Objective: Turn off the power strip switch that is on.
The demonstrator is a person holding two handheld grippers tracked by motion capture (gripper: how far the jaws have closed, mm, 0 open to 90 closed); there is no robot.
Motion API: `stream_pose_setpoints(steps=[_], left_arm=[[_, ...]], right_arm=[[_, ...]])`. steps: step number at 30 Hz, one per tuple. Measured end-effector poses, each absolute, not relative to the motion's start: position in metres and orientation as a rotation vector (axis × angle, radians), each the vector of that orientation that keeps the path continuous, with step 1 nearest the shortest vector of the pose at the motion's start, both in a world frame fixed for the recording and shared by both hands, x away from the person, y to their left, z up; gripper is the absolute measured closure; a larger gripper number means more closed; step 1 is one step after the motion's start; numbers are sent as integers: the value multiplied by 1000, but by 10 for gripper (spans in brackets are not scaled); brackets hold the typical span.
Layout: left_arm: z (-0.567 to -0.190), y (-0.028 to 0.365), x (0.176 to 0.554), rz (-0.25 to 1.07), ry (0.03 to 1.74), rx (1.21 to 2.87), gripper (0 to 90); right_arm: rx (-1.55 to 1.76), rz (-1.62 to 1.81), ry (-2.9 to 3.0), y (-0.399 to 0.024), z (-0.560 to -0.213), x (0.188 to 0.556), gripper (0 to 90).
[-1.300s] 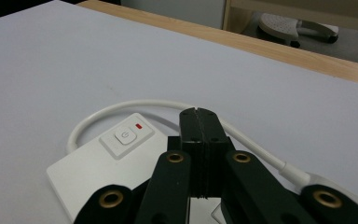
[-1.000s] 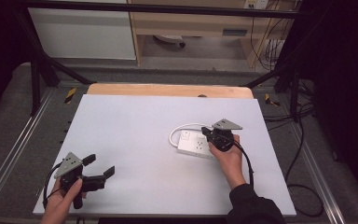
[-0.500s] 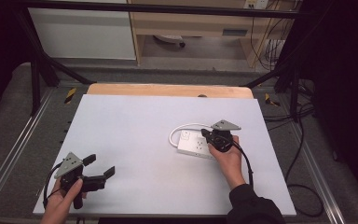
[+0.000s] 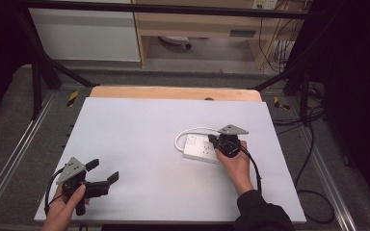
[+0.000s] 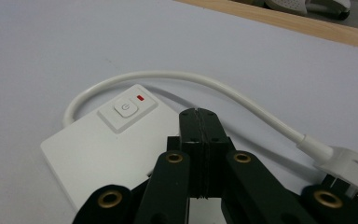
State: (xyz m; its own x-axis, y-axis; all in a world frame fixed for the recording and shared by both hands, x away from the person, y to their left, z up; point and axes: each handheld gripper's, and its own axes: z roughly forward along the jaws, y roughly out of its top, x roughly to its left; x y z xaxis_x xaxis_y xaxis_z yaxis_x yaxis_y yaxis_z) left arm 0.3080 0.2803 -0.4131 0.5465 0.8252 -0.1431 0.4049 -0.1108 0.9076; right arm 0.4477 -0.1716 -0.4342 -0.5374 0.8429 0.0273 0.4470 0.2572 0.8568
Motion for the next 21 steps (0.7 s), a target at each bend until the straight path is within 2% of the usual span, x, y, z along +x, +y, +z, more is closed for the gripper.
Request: stream_pose_setpoints(steps=[21], left_arm=[[-413,280,308,498,1032,1729,67]], right_arm=[[1194,1172,2145,-170,-438,449,900]])
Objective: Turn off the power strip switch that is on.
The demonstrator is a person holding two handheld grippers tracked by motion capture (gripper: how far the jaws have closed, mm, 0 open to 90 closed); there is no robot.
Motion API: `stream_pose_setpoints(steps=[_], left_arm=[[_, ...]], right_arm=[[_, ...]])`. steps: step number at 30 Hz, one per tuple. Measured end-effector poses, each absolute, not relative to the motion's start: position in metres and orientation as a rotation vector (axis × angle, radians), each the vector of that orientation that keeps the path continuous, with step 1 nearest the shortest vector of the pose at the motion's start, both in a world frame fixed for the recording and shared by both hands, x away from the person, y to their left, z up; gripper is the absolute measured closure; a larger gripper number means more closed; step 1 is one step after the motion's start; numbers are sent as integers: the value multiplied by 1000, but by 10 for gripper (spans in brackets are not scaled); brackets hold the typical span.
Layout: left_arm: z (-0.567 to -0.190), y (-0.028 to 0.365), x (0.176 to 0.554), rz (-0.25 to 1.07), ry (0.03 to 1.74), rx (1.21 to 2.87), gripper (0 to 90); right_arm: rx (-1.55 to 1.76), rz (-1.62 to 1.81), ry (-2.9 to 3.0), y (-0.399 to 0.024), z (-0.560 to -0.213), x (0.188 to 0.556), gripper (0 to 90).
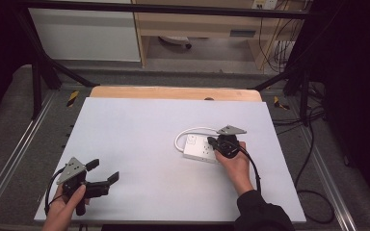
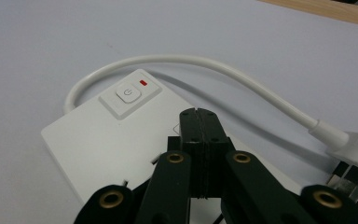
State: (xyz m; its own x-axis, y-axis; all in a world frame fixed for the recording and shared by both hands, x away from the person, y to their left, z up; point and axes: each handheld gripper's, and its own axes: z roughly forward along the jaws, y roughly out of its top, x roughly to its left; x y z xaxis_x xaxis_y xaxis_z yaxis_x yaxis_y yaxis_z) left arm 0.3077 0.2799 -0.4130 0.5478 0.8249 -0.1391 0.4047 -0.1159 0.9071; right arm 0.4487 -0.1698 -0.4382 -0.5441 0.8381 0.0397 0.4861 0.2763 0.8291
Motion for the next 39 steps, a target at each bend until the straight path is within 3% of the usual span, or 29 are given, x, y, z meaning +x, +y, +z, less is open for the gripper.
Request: stream_pose_setpoints(steps=[39], left_arm=[[-413,280,308,497,1033,1727,67]], right_arm=[[1228,1149,2135,-172,-440,457,900]])
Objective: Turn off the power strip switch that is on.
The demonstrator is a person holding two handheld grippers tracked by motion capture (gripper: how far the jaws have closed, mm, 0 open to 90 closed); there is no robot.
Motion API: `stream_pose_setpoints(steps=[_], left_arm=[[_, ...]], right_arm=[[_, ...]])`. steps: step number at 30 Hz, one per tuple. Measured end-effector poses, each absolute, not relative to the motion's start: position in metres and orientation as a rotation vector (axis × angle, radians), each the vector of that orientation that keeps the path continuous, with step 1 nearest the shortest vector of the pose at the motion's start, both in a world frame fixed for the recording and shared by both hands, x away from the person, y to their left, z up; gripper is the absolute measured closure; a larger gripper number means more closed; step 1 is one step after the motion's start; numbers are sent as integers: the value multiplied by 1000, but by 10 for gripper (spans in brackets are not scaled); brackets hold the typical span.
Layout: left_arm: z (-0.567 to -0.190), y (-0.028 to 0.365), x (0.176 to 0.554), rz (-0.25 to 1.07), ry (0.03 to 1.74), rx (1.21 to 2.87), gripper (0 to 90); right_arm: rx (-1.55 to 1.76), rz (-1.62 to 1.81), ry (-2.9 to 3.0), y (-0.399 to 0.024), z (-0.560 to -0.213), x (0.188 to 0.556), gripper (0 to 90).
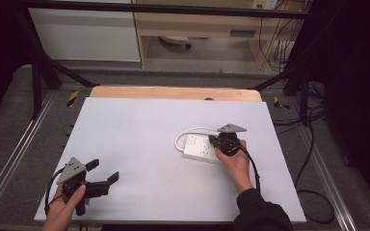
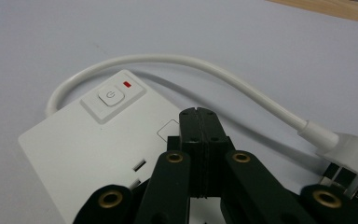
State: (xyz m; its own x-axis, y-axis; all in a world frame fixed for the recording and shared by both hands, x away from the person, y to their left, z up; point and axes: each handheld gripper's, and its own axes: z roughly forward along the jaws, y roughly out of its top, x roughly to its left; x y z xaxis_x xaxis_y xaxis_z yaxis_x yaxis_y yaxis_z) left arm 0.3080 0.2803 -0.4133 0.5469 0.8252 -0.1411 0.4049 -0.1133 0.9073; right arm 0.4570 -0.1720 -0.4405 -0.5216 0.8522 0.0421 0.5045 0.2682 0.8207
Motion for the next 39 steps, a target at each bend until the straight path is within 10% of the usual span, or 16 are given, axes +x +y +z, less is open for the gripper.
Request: stream_pose_setpoints(steps=[39], left_arm=[[-413,280,308,499,1034,1730,67]], right_arm=[[1234,1134,2133,-174,-442,456,900]])
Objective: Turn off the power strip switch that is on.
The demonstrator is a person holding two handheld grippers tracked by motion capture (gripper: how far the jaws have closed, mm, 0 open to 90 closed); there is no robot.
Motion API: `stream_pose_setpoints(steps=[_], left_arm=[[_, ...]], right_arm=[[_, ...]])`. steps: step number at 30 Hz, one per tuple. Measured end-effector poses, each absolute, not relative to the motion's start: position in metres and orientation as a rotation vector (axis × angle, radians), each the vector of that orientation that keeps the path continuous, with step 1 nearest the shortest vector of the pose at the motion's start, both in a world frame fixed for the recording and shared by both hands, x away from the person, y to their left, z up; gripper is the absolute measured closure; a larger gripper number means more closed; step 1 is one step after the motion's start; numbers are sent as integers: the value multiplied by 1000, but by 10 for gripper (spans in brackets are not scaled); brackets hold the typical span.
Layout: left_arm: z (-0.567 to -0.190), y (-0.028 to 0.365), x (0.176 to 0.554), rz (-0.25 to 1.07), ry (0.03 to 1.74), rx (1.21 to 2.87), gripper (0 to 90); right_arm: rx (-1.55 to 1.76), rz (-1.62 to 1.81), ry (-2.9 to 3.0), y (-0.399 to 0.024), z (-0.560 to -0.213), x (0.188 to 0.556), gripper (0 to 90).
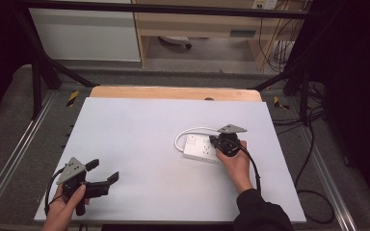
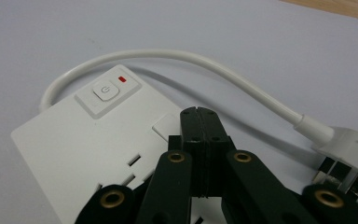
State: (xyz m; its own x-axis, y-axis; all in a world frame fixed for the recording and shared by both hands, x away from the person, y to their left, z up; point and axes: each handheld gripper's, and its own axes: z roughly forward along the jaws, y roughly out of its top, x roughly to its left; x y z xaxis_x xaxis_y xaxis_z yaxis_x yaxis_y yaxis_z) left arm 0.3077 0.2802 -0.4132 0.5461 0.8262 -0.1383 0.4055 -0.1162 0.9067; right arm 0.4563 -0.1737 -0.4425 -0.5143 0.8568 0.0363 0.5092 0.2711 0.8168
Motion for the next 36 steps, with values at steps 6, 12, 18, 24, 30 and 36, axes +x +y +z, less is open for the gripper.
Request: stream_pose_setpoints(steps=[6,12,18,24,30,36], left_arm=[[-413,280,308,501,1034,1730,67],[-413,280,307,500,1034,1726,67],[-413,280,307,503,1033,1729,67],[-413,280,308,504,1034,1731,67],[-413,280,308,502,1035,1731,67],[-413,280,308,501,1032,1737,67]], right_arm=[[1216,1146,2143,-173,-443,456,900],[1203,1142,2116,-173,-442,454,900],[1192,1150,2112,-172,-440,453,900],[1177,1167,2099,-171,-437,451,900],[1160,1177,2095,-170,-434,448,829],[1149,1204,2081,-168,-426,443,643]])
